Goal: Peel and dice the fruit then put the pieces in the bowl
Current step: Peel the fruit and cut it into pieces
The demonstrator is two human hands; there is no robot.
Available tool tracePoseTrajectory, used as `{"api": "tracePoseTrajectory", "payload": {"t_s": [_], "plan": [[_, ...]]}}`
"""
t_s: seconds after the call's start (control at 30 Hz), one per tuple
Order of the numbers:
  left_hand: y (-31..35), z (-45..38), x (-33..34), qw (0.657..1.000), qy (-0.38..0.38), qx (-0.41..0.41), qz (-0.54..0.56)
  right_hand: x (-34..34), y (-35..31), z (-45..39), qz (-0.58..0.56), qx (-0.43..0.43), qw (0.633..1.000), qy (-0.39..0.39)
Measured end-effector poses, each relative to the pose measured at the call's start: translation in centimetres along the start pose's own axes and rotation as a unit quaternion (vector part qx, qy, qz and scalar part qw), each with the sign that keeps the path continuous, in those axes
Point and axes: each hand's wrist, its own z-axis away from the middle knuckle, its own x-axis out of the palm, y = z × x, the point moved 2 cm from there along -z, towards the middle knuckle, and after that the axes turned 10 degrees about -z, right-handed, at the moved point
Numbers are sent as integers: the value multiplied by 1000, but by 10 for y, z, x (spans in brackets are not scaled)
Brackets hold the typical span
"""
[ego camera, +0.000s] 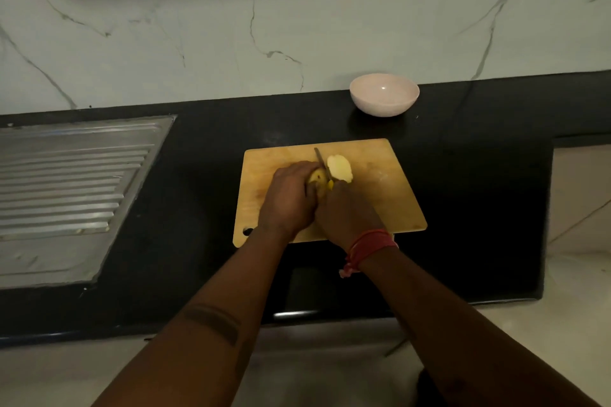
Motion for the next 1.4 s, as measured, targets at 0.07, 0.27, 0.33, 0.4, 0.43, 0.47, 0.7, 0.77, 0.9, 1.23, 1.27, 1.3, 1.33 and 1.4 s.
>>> {"api": "tracePoseTrajectory", "payload": {"t_s": [0.07, 0.27, 0.33, 0.4, 0.43, 0.47, 0.7, 0.77, 0.9, 1.23, 1.27, 1.3, 1.33, 1.4], "plan": [[0, 2, 2, 1000, 17, 3, -4, 3, 7, -2, -8, -2, 1000, 19], [-4, 3, 10, 999, 37, -2, 4, 4, 15, 3, -47, -51, 997, 31], [-4, 5, 11, 999, 34, -10, -2, 1, 13, 9, -43, -52, 997, 42], [-4, 3, 12, 999, 25, -21, -1, 1, 9, 9, -35, -46, 998, 35], [-3, 4, 11, 999, 24, -23, -1, 0, 7, 11, -29, -46, 998, 30], [-3, 5, 10, 999, 21, -26, -3, 0, 7, 12, -24, -44, 998, 25], [-2, 6, 9, 999, 16, -37, -12, -1, 9, 13, -16, -32, 999, 29], [-2, 4, 9, 999, 18, -37, -12, -1, 8, 13, -10, -27, 999, 23], [-2, 4, 9, 999, 21, -31, -17, -1, 4, 13, 1, -21, 1000, 14], [-6, 1, 12, 1000, 8, -13, -22, -3, -12, 19, -13, -36, 999, 3], [-6, 1, 12, 1000, 9, -10, -27, -3, -14, 22, -11, -37, 999, -4], [-6, 0, 13, 999, 12, -8, -30, -4, -16, 26, -7, -38, 999, -12], [-6, 0, 13, 999, 16, -8, -31, -5, -16, 28, -4, -36, 999, -23], [-6, -1, 13, 999, 21, -17, -30, -7, -15, 31, 33, -34, 998, -38]]}}
